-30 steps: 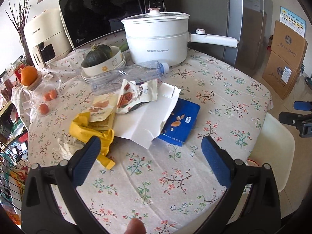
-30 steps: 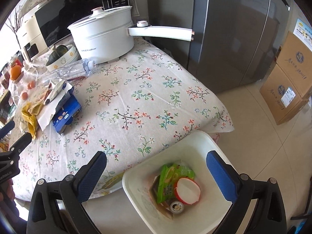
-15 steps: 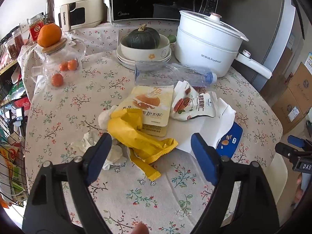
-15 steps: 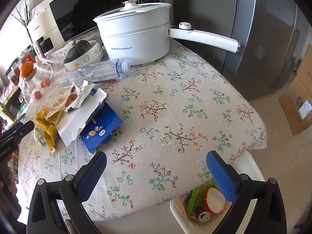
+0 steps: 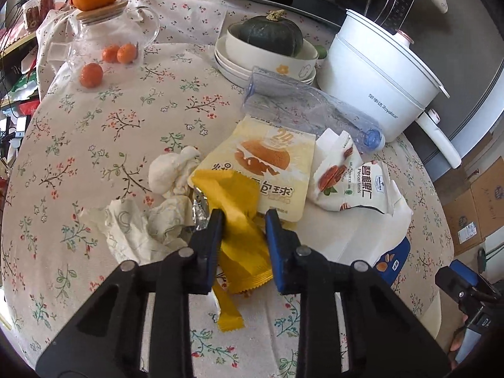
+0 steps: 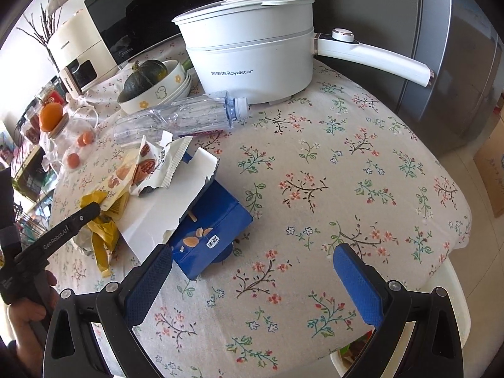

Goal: Collect trash
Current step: 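Grasp the crumpled yellow snack wrapper with the left tool, then grasp the white printed snack pouch with the right tool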

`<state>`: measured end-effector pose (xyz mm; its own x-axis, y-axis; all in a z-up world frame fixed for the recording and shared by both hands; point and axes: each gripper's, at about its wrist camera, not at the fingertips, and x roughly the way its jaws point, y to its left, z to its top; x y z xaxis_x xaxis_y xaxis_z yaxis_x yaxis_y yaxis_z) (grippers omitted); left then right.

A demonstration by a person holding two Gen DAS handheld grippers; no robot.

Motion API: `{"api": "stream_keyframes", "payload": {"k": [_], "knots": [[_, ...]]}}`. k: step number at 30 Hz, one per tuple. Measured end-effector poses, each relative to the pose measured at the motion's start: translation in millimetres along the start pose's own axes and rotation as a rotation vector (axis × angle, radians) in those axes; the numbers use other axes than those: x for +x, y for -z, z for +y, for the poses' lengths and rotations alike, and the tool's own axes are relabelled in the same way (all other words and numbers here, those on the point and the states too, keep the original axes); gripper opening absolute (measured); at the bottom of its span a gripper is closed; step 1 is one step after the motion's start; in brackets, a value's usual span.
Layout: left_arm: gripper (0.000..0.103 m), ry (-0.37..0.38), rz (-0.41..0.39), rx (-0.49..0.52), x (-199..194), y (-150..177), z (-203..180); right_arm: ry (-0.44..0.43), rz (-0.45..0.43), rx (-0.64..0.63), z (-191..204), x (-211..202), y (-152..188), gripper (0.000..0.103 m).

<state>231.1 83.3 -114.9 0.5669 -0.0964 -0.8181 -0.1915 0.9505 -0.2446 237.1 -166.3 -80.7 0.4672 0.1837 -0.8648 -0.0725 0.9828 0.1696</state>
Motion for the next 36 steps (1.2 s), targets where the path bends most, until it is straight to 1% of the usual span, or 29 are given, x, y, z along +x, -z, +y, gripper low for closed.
{"api": "stream_keyframes", "payload": {"k": [2, 6, 9, 11, 15, 18, 20, 23, 25, 28, 30, 32, 33, 34, 35, 36], "knots": [[0.02, 0.003, 0.004, -0.001, -2.9, 0.3, 1.0, -0.014, -0.017, 0.001, 4.8, -0.9, -3.0, 0.103], [0.019, 0.032, -0.019, 0.024, -19.7, -0.3, -0.3, -0.05, -0.066, -0.005, 19.1, -4.3, -8.9, 0.103], [0.019, 0.049, -0.052, 0.059, -38.1, 0.2, -1.3, -0.109, -0.09, 0.007, 29.6, -3.6, -14.0, 0.103], [0.019, 0.053, -0.075, 0.075, -49.6, 1.2, 0.4, -0.154, -0.105, 0.018, 35.8, -1.5, -17.7, 0.103], [0.019, 0.05, -0.097, 0.071, -64.4, 1.0, 9.5, -0.196, -0.13, 0.027, 49.5, 6.9, -26.3, 0.101], [0.019, 0.035, -0.115, 0.067, -71.3, -1.6, 16.9, -0.222, -0.138, 0.06, 55.8, 17.7, -30.8, 0.092], [0.019, 0.019, -0.126, 0.065, -74.6, -2.5, 23.0, -0.235, -0.132, 0.078, 57.9, 28.0, -32.6, 0.083], [0.019, 0.013, -0.118, 0.048, -75.4, -3.1, 33.0, -0.226, -0.117, 0.087, 62.3, 43.7, -34.3, 0.074], [0.019, 0.009, -0.113, 0.046, -76.0, -2.2, 37.0, -0.216, -0.107, 0.093, 63.9, 52.9, -34.5, 0.071], [0.019, 0.004, -0.114, 0.051, -77.3, -2.0, 39.7, -0.212, -0.104, 0.112, 63.7, 62.6, -33.9, 0.069], [0.019, 0.005, -0.114, 0.051, -78.5, -1.6, 40.4, -0.214, -0.103, 0.117, 64.1, 66.8, -33.4, 0.063], [0.02, 0.005, -0.114, 0.051, -78.7, -1.5, 40.5, -0.21, -0.102, 0.116, 64.9, 69.6, -33.3, 0.051], [0.02, 0.005, -0.114, 0.05, -78.6, -1.4, 40.7, -0.211, -0.106, 0.115, 64.8, 69.9, -32.8, 0.048], [0.02, 0.007, -0.114, 0.05, -79.5, -1.3, 40.3, -0.212, -0.11, 0.113, 64.7, 69.9, -32.2, 0.041], [0.019, 0.009, -0.115, 0.05, -80.4, -1.0, 40.2, -0.212, -0.112, 0.109, 64.5, 69.0, -31.6, 0.031], [0.02, 0.01, -0.118, 0.052, -81.5, -0.4, 38.1, -0.211, -0.114, 0.105, 64.2, 67.4, -31.1, 0.026]]}}
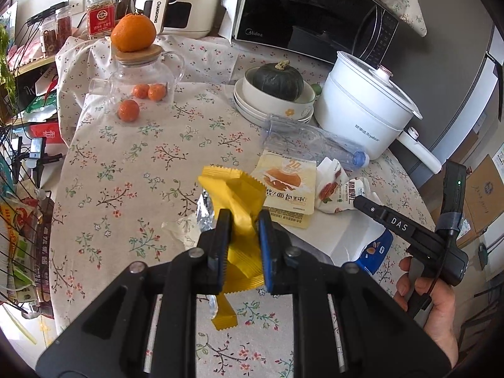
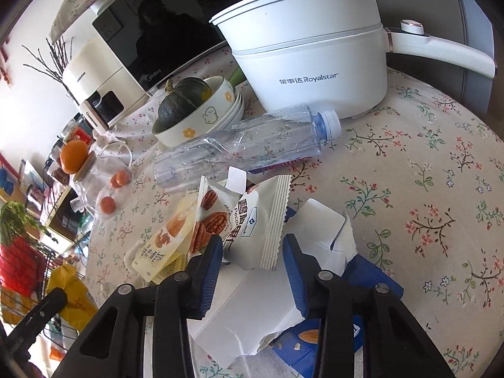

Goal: Collect trash
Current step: 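Grasp the white printed snack pouch with the right tool, then carry the yellow wrapper with the left tool while the right tool carries the pouch to the bin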

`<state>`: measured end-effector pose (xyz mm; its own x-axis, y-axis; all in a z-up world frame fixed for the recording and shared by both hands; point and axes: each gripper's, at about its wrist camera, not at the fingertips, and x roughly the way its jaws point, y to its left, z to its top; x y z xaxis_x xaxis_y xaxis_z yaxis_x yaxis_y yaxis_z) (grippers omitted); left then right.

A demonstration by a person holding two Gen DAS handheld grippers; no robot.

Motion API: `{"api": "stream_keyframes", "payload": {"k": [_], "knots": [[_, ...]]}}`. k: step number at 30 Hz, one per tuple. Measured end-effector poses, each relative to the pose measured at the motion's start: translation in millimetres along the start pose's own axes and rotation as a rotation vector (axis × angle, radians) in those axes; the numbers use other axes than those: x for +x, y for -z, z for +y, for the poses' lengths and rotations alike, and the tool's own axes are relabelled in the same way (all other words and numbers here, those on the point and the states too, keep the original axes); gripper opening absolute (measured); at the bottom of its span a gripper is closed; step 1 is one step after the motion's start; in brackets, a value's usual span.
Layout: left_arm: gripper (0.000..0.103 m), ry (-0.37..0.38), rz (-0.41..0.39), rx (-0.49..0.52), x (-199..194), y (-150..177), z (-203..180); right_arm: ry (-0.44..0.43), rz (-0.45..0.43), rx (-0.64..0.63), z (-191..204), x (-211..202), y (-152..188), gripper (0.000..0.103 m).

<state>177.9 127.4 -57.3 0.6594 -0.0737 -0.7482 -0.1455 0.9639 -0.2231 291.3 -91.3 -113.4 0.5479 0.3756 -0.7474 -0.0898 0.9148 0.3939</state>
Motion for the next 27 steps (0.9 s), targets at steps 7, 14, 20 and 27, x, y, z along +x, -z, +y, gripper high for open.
{"api": "stream_keyframes", "payload": {"k": [7, 14, 20, 27], "knots": [[0.02, 0.023, -0.016, 0.013, -8.5, 2.9, -14.3, -0.039, -0.045, -0.042, 3.3, -38.1, -2.2, 0.007], [0.02, 0.069, -0.026, 0.051, -17.5, 11.0, -36.8, -0.027, -0.101, -0.107, -4.9, -97.6, 2.3, 0.005], [0.02, 0.149, -0.019, 0.103, -23.8, 21.0, -65.7, 0.011, -0.127, -0.105, -38.7, -146.4, 10.0, 0.005], [0.02, 0.239, 0.027, 0.18, -24.3, 45.2, -110.7, 0.097, -0.121, -0.055, -94.4, -199.4, 26.8, 0.005]]}}
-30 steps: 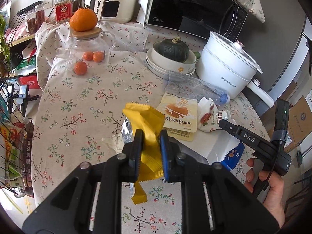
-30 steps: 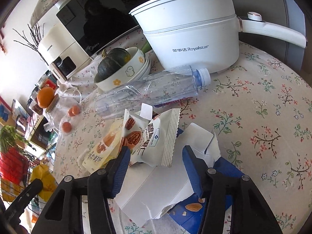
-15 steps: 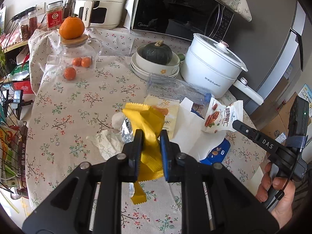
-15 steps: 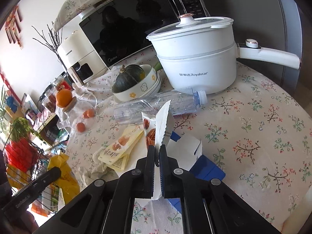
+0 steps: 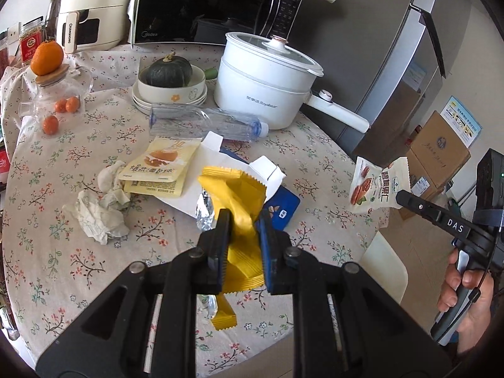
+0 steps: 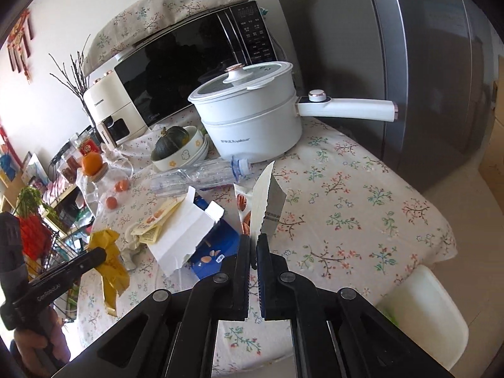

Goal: Collect trash
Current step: 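Carry the yellow wrapper with the left tool while the right tool carries the pouch to the bin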

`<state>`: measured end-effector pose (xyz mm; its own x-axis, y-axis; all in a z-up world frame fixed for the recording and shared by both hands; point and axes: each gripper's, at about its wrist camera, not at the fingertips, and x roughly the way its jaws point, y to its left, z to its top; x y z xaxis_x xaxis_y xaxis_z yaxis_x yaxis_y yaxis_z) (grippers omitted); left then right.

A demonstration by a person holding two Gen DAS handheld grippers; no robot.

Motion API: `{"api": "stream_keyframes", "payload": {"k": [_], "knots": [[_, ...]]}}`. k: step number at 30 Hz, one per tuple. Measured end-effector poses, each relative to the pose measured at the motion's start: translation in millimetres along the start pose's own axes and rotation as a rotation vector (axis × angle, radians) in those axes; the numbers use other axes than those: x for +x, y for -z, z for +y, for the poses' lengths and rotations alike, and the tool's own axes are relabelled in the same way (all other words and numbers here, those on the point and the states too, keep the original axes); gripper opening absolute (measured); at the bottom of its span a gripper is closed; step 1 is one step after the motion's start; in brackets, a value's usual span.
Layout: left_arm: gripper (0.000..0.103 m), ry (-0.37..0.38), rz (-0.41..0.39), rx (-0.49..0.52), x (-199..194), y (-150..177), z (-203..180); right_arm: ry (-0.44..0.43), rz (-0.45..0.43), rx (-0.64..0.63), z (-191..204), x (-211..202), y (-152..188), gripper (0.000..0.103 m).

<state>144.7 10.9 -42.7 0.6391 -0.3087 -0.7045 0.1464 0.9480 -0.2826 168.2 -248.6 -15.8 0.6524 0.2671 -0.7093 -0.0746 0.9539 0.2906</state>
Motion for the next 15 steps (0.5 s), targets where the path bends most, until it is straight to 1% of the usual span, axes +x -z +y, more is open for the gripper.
{"api": "stream_keyframes", "payload": {"k": [5, 10, 15], "knots": [[0.019, 0.046, 0.027, 0.081, 6.2, 16.3, -38.9, 0.063, 0.021, 0.041, -38.0, -26.2, 13.5, 0.005], [0.019, 0.102, 0.071, 0.153, 16.7, 34.0, -75.2, 0.093, 0.049, 0.093, -72.5, -45.5, 32.9, 0.005], [0.02, 0.143, 0.099, 0.229, 26.5, 53.3, -112.0, 0.128, 0.095, 0.122, -96.6, -55.7, 52.4, 0.005]]}}
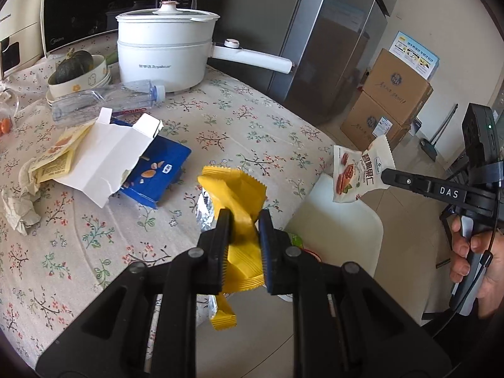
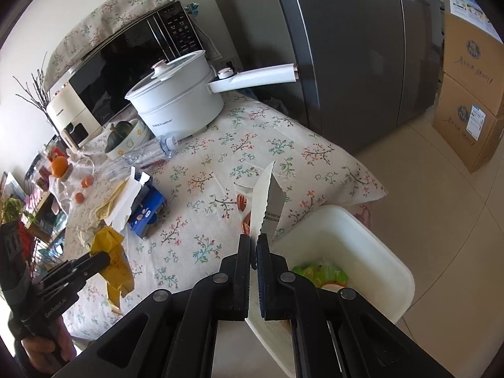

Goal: Collect trash
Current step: 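Carry the yellow wrapper with the left tool while the right tool carries the pouch to the bin, then open the left tool over the bin while the right tool releases the pouch, then move both open tools from the bin back over the table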

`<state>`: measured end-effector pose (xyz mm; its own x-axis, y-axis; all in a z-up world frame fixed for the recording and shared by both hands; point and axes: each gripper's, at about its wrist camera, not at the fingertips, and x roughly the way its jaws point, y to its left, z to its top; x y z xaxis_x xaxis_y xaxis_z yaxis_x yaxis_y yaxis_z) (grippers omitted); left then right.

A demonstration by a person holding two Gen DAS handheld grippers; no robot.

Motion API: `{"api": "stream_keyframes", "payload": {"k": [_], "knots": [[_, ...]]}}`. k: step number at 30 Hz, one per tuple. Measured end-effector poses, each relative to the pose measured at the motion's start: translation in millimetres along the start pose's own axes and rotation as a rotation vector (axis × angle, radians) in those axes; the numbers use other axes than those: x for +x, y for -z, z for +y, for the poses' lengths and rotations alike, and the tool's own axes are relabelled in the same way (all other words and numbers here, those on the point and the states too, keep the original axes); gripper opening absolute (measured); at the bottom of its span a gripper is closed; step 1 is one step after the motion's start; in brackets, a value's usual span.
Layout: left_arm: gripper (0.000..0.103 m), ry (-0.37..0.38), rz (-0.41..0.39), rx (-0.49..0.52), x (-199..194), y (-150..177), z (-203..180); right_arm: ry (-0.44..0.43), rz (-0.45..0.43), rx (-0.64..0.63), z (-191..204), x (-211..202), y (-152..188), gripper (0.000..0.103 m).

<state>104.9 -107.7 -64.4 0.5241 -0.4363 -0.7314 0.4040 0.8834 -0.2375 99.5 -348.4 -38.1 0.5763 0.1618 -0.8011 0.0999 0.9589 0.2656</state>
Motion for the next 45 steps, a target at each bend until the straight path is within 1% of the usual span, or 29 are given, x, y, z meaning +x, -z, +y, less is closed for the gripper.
{"api": "stream_keyframes", "payload": {"k": [7, 10, 15, 22, 26, 28, 29, 30, 31, 32, 33, 34, 35, 36, 37, 38, 39, 45], "knots": [[0.02, 0.051, 0.009, 0.106, 18.4, 6.2, -49.2, 0.026, 0.071, 0.044, -35.6, 0.1, 20.6, 0.005], [0.02, 0.071, 0.012, 0.126, 28.2, 4.8, -63.9, 0.037, 0.09, 0.058, -47.8, 0.2, 26.5, 0.005], [0.02, 0.109, 0.027, 0.131, 44.1, 2.2, -88.6, 0.048, 0.11, 0.078, -64.7, -2.2, 33.8, 0.005], [0.02, 0.129, 0.022, 0.158, 69.0, 4.1, -113.8, 0.077, 0.14, 0.118, -86.9, 0.2, 38.9, 0.006], [0.02, 0.121, 0.008, 0.192, 81.9, 4.4, -121.7, 0.093, 0.152, 0.132, -97.6, 2.2, 41.1, 0.007], [0.02, 0.136, 0.011, 0.194, 87.6, 3.7, -122.6, 0.102, 0.158, 0.134, -100.6, 3.5, 42.1, 0.007], [0.022, 0.137, 0.015, 0.197, 90.8, 3.5, -123.4, 0.104, 0.16, 0.136, -102.0, 3.9, 42.5, 0.007], [0.03, 0.126, 0.022, 0.204, 93.6, 3.3, -124.4, 0.103, 0.163, 0.141, -103.7, 4.7, 42.7, 0.007], [0.036, 0.101, 0.024, 0.211, 95.6, 3.5, -125.2, 0.101, 0.165, 0.15, -105.5, 5.1, 43.2, 0.007], [0.049, 0.066, 0.026, 0.218, 96.9, 3.8, -125.7, 0.1, 0.17, 0.159, -107.3, 5.8, 43.5, 0.012], [0.06, 0.033, 0.027, 0.224, 97.5, 4.4, -126.2, 0.105, 0.178, 0.164, -108.9, 7.1, 43.8, 0.015], [0.063, 0.004, 0.029, 0.228, 97.7, 5.2, -125.4, 0.117, 0.186, 0.166, -110.1, 8.5, 44.1, 0.022], [0.066, -0.014, 0.034, 0.231, 97.6, 5.7, -124.5, 0.133, 0.192, 0.171, -111.2, 9.5, 44.7, 0.036], [0.069, -0.025, 0.044, 0.231, 97.9, 6.6, -122.3, 0.146, 0.194, 0.178, -112.8, 10.0, 45.3, 0.043], [0.07, -0.039, 0.054, 0.227, 97.7, 6.9, -120.2, 0.154, 0.194, 0.185, -114.2, 10.6, 45.2, 0.055], [0.074, -0.048, 0.06, 0.221, 97.2, 7.1, -117.6, 0.157, 0.193, 0.188, -114.8, 10.6, 45.1, 0.058], [0.077, -0.051, 0.063, 0.213, 96.7, 7.7, -114.6, 0.158, 0.195, 0.185, -114.9, 11.1, 44.9, 0.058], [0.083, -0.08, 0.081, 0.183, 91.9, 6.1, -101.0, 0.176, 0.196, 0.165, -110.3, 10.9, 44.5, 0.062]]}}
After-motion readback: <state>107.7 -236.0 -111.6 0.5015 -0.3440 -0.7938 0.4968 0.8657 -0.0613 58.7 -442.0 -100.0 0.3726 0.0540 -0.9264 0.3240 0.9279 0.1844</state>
